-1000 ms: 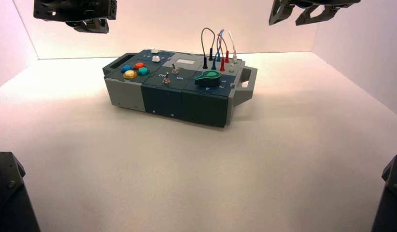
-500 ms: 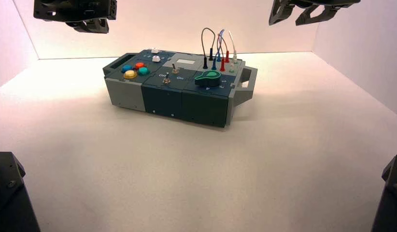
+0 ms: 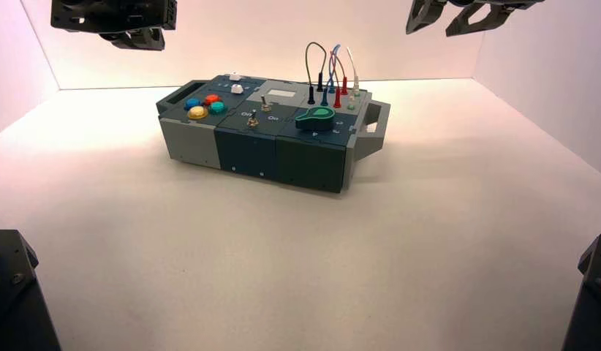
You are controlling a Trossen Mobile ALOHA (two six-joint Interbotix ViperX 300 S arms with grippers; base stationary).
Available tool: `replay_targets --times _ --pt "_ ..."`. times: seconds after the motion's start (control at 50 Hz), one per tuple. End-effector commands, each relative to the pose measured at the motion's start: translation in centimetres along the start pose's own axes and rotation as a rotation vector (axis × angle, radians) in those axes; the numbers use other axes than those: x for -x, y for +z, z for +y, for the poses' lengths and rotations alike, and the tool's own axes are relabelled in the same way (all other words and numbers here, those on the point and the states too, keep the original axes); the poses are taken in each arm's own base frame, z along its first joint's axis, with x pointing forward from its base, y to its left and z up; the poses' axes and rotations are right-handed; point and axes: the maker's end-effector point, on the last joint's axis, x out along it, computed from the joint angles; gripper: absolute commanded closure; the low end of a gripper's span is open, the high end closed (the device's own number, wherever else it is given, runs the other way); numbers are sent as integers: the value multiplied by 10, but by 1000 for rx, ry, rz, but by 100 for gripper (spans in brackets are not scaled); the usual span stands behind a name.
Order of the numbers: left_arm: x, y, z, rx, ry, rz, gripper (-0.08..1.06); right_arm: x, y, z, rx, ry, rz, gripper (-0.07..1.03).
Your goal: Close right gripper.
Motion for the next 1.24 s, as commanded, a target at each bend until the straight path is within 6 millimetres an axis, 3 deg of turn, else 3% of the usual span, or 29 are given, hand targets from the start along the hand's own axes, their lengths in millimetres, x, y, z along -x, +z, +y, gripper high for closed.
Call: replay_targets --times 0.02,0.06,0.08,0.24,1.24 --pt "3 19 -2 -4 -4 -50 101 3 14 3 -1 7 -32 35" --pt "3 19 -2 -4 -4 -50 101 3 13 3 0 6 -31 45" --pt "3 18 -2 -5 -5 -47 101 3 12 3 3 6 -27 62" --pt "2 18 -2 -5 -5 -47 101 3 8 2 4 6 -18 99" --pt "2 17 -2 -5 -5 -43 101 1 6 3 19 8 -7 98"
